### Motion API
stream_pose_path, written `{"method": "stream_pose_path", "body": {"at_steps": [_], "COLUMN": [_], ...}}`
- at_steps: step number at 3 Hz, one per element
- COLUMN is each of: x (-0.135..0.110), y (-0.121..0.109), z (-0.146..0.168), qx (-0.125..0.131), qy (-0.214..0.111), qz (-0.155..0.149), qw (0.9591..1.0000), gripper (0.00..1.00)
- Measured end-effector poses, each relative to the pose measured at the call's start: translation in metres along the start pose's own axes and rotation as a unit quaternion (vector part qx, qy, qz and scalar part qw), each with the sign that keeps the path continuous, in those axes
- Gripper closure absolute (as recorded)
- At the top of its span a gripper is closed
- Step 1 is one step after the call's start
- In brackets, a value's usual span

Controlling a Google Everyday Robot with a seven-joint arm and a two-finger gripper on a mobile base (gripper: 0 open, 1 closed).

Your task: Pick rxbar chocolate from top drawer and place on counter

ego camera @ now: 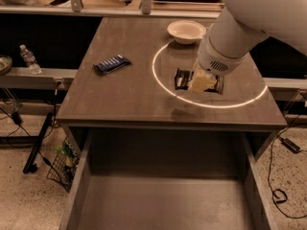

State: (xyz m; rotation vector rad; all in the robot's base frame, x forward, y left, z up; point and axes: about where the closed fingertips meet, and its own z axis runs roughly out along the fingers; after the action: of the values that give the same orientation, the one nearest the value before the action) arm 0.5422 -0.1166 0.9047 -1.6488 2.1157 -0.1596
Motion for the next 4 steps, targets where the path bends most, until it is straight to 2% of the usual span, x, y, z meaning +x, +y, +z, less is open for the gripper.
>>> {"method": "stream_pose_path", "body": {"at_steps": [1,2,4], "x": [0.012,0.020,0.028], "y": [-0.024,-0.034,-0.024], "z": [0.028,0.050,0.070], "qx": [-0.005,-0.027,-0.066], "qy": [-0.022,-0.041,-0.076], "qz": [0.003,0.003,-0.008], "qw": [0.9997,0.9988,0.9949], "gripper": [1.00,0.84,0.36]}}
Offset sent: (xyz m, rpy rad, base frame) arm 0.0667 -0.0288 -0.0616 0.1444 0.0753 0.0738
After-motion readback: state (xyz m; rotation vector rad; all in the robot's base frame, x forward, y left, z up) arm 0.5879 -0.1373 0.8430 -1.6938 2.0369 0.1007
